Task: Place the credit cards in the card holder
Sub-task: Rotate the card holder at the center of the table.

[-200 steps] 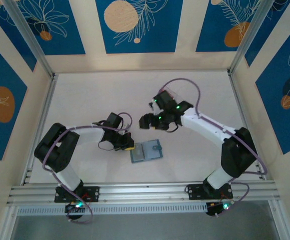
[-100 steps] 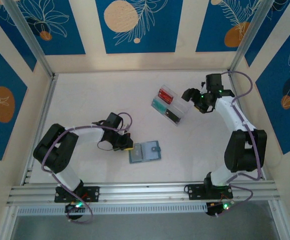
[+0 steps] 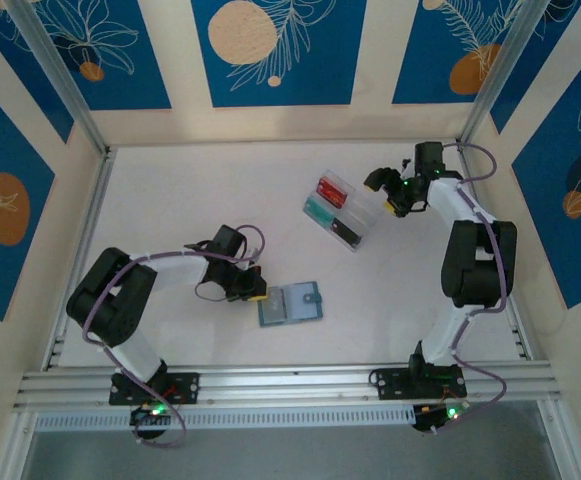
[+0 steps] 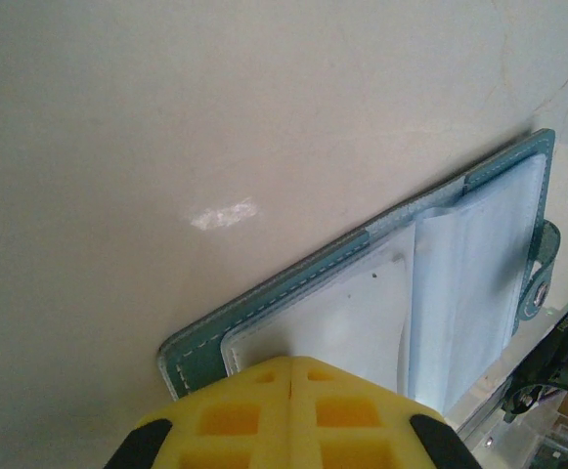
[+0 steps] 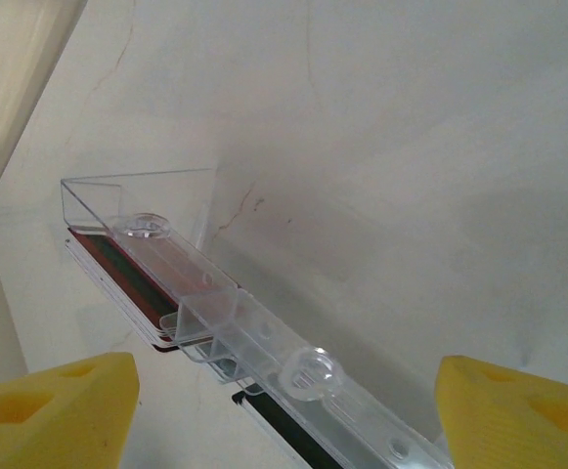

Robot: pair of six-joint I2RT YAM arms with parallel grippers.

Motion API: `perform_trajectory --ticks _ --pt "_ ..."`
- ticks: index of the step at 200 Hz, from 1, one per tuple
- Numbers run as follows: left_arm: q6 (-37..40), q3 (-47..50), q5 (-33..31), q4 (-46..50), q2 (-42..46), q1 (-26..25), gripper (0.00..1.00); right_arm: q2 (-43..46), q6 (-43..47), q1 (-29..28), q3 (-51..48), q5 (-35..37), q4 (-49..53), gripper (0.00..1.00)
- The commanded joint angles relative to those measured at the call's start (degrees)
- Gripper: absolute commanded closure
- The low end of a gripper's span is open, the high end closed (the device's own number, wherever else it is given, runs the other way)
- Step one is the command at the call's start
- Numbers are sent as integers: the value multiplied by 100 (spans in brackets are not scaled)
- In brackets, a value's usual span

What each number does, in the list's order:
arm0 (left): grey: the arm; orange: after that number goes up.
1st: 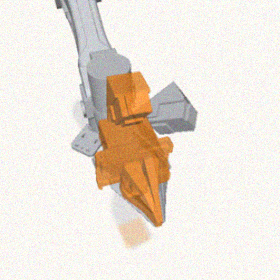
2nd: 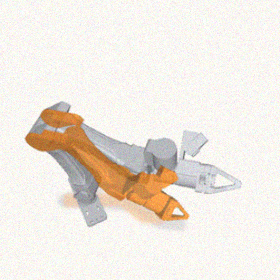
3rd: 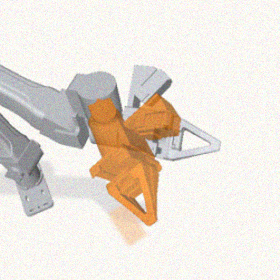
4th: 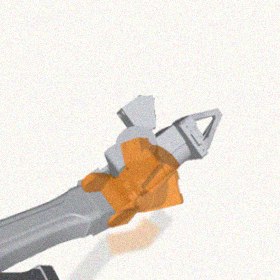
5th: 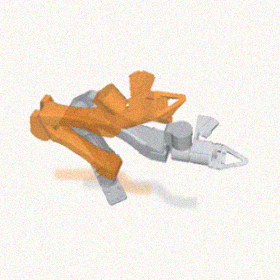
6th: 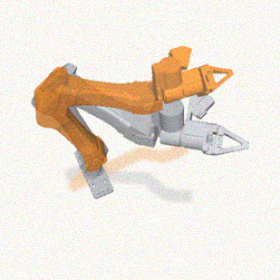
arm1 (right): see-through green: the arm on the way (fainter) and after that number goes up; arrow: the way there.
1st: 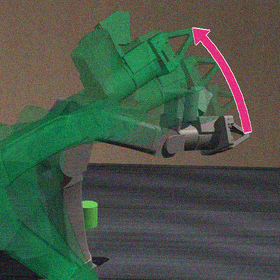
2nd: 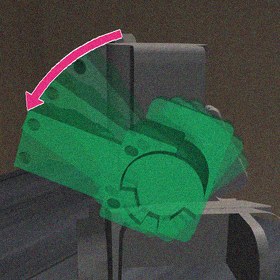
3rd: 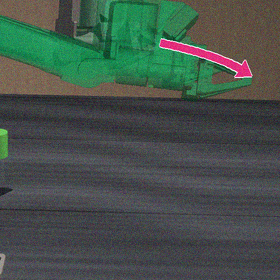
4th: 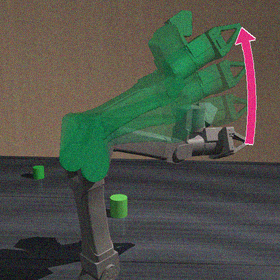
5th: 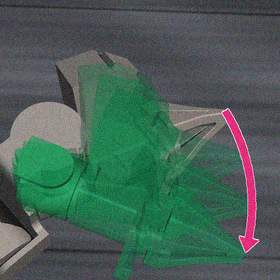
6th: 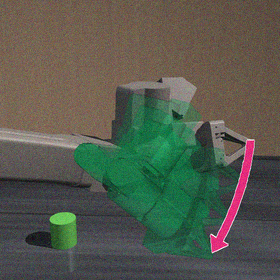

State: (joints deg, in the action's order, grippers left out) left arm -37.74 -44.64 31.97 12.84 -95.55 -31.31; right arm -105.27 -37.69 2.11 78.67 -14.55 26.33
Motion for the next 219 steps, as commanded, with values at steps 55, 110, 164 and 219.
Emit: perform_trajectory --ticks 55,110,164,219 --pt "40 158 -527 551 -125 -27 100 237 132 -666 -479 -433 -62 20" --pt "47 175 -490 467 -179 -24 100 969 770 -1932 4 3516 1375 19" --pt "21 244 -445 327 -221 -27 100 264 1475 -3578 914 5646 2183 14" --pt "46 285 -432 324 -187 -24 100 -628 1573 -3935 1153 6325 2505 14"
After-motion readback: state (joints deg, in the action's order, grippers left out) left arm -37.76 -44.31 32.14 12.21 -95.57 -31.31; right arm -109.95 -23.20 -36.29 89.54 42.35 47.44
